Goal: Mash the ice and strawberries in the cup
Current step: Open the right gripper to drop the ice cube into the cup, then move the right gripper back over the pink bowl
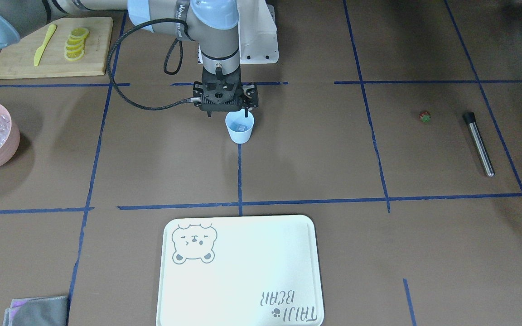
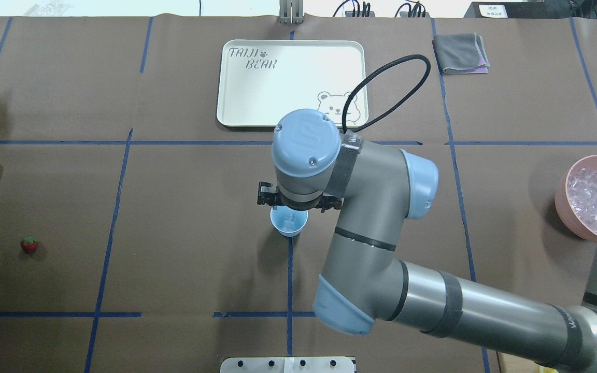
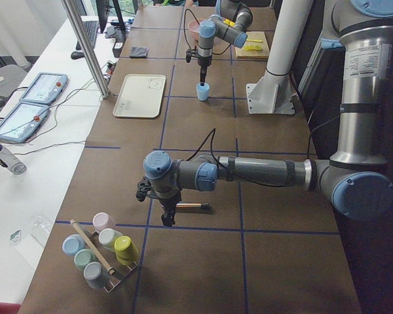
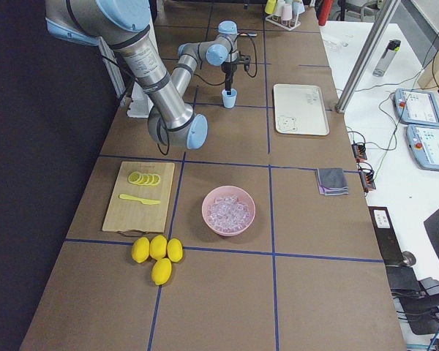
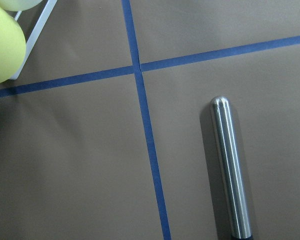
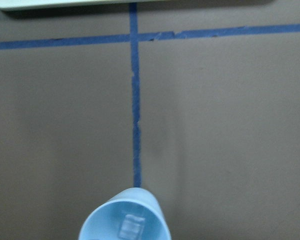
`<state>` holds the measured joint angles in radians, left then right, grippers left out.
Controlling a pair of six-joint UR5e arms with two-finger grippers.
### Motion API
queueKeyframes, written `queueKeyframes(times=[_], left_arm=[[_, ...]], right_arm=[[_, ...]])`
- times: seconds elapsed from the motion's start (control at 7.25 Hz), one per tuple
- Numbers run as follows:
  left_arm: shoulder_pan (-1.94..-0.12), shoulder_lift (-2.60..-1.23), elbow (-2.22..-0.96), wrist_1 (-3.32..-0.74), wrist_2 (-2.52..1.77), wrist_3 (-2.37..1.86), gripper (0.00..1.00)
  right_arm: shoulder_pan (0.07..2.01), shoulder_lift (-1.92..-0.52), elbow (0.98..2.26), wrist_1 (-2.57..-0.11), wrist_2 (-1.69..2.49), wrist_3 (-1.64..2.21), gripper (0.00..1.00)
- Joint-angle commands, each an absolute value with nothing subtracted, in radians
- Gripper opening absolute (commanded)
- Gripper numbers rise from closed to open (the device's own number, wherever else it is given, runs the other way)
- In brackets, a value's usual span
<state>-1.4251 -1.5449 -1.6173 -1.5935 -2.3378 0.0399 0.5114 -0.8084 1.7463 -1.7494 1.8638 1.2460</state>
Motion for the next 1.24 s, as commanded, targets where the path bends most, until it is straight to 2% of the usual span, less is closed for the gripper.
queueKeyframes(times=[0.0, 0.14, 0.41, 0.69, 1.1], left_arm=[[-1.425, -1.545, -1.617, -1.591, -2.336, 0.04, 1.0], [-1.425, -1.545, -1.617, -1.591, -2.336, 0.04, 1.0], [-1.425, -1.545, -1.615, -1.592, -2.336, 0.04, 1.0], [-1.425, -1.545, -1.615, -1.594, -2.338, 0.04, 1.0], [-1.422, -1.545, -1.615, -1.594, -2.338, 0.04, 1.0]], right_arm=[[0.653, -0.969, 1.862, -1.737, 1.977, 1.021, 0.99], [0.732, -1.065, 1.934, -1.736, 1.999, 0.885, 0.99], [0.945, -1.249, 1.982, -1.736, 2.161, 0.572, 0.99], [1.076, -1.424, 1.98, -1.689, 2.215, 0.317, 0.99], [1.152, -1.719, 1.948, -1.415, 2.257, 0.175, 0.99]])
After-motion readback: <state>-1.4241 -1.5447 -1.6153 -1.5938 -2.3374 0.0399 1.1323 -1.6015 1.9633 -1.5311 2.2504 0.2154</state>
